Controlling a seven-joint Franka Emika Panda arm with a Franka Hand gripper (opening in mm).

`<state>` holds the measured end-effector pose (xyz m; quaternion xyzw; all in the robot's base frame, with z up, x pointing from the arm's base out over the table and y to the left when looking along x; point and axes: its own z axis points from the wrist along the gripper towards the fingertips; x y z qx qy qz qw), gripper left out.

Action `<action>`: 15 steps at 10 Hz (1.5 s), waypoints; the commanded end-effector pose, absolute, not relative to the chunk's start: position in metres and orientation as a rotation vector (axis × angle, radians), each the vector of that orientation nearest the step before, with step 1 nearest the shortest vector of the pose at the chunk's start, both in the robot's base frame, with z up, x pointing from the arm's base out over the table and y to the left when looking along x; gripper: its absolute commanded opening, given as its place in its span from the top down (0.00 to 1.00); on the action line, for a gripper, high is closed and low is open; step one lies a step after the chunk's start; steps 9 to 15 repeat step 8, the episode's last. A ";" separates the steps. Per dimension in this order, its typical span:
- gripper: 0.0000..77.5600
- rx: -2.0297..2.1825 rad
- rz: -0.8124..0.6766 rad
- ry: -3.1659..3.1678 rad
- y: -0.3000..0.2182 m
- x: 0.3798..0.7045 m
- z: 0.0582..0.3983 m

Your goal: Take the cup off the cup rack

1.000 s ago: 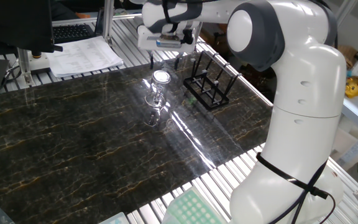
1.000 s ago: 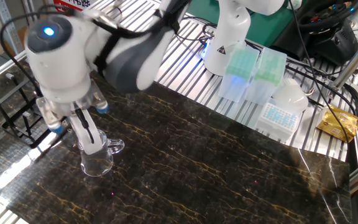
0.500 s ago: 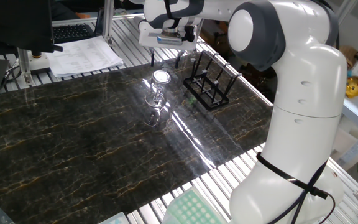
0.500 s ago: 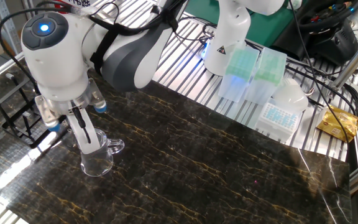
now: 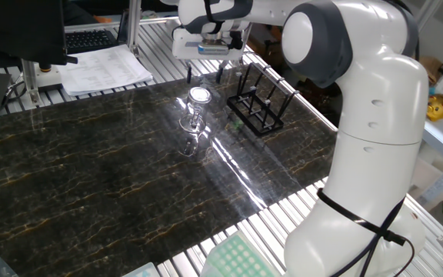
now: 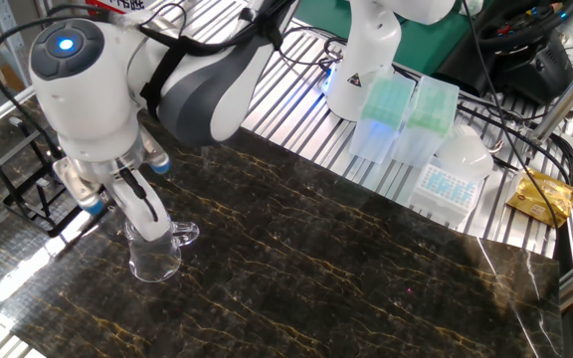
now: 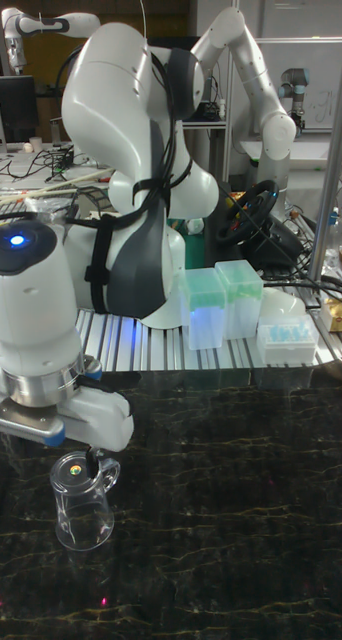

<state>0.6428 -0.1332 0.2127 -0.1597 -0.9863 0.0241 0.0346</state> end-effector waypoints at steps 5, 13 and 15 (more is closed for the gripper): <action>0.00 -0.411 0.066 -3.033 -0.125 0.643 0.216; 0.00 -0.403 0.057 -3.043 -0.115 0.643 0.219; 0.00 -0.403 0.057 -3.043 -0.115 0.643 0.219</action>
